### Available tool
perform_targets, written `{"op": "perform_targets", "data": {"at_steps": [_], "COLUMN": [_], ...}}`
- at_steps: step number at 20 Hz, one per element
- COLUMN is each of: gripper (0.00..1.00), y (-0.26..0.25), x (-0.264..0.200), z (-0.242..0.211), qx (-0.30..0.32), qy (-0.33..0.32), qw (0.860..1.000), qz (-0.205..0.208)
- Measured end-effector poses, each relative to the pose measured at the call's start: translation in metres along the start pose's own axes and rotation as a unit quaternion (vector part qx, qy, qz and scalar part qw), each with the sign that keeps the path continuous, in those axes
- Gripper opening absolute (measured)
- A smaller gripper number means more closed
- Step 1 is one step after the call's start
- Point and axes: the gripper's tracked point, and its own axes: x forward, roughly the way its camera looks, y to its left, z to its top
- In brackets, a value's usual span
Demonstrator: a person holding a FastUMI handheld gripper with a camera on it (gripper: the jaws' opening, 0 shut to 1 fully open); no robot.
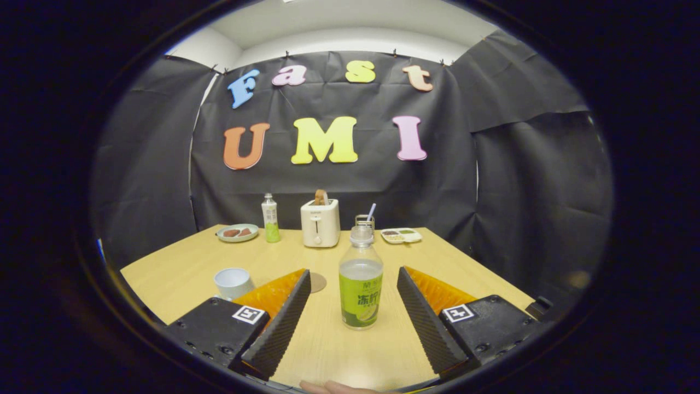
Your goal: Take the bottle from table, then pour the juice into the cup, finally place the bottle on the coaster
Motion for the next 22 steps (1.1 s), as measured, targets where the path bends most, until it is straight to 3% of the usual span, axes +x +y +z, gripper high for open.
{"op": "perform_targets", "data": {"at_steps": [5,13,15,18,22], "gripper": [1.0,1.0,1.0,0.81,0.79], "y": [-0.005,-0.007,-0.016,-0.021,-0.027], "x": [0.044,0.091,0.101,0.102,0.096], "z": [-0.017,-0.03,-0.037,-0.039,-0.04], "qx": [-0.018,0.037,0.031,0.018,-0.015], "qy": [0.008,0.022,0.033,0.03,0.04], "qw": [1.0,0.999,0.999,0.999,0.999], "qz": [-0.012,0.027,0.019,0.013,-0.003]}}
